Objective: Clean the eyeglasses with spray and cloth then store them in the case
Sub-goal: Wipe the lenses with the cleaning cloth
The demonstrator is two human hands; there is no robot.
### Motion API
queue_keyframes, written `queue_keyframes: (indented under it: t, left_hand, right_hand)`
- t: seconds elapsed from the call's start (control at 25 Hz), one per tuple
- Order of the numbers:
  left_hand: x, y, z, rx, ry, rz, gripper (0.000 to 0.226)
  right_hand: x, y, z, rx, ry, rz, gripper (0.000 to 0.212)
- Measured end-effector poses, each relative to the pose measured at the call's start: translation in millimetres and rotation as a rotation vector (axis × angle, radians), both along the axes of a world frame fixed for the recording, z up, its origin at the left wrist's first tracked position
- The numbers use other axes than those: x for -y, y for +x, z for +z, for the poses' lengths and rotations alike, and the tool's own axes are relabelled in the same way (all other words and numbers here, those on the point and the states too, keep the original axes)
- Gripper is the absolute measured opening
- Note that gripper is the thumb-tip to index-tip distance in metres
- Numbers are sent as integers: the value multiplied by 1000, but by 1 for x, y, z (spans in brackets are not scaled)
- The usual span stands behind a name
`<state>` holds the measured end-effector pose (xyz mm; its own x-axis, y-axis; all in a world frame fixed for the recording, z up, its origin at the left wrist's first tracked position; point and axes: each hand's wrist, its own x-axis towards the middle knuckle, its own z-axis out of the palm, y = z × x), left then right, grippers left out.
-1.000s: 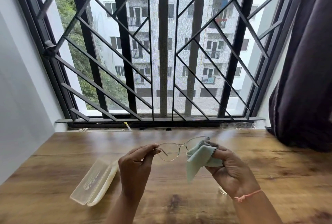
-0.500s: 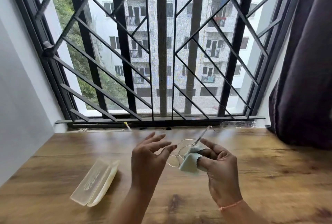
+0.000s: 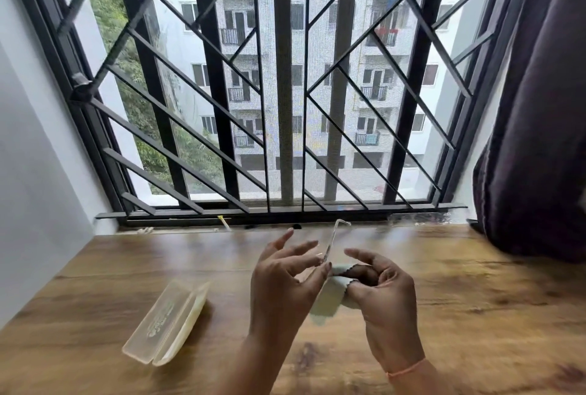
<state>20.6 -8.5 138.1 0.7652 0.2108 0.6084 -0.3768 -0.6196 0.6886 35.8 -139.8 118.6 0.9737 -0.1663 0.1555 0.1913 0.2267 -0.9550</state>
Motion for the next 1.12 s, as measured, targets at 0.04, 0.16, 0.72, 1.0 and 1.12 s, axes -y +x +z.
queue_keyframes:
  t: [0.04, 0.16, 0.72, 1.0, 1.12]
  left_hand:
    - [-4, 1, 0, -4, 0, -1, 13]
    - [-16, 2, 1, -27, 42, -44, 13]
    - [-26, -5, 17, 84, 226, -316, 17]
    - [-26, -5, 19, 145, 343, -305, 13]
    - [-28, -4, 18, 180, 381, -295, 10]
  right_hand:
    - [4, 1, 3, 19, -16, -32, 47]
    - [17, 4, 16, 166, -37, -152, 53]
    - [13, -2, 20, 959, -773, -37, 49]
    - [20, 4, 26, 1041, -941, -87, 53]
    - [22, 7, 25, 1057, -941, -107, 50]
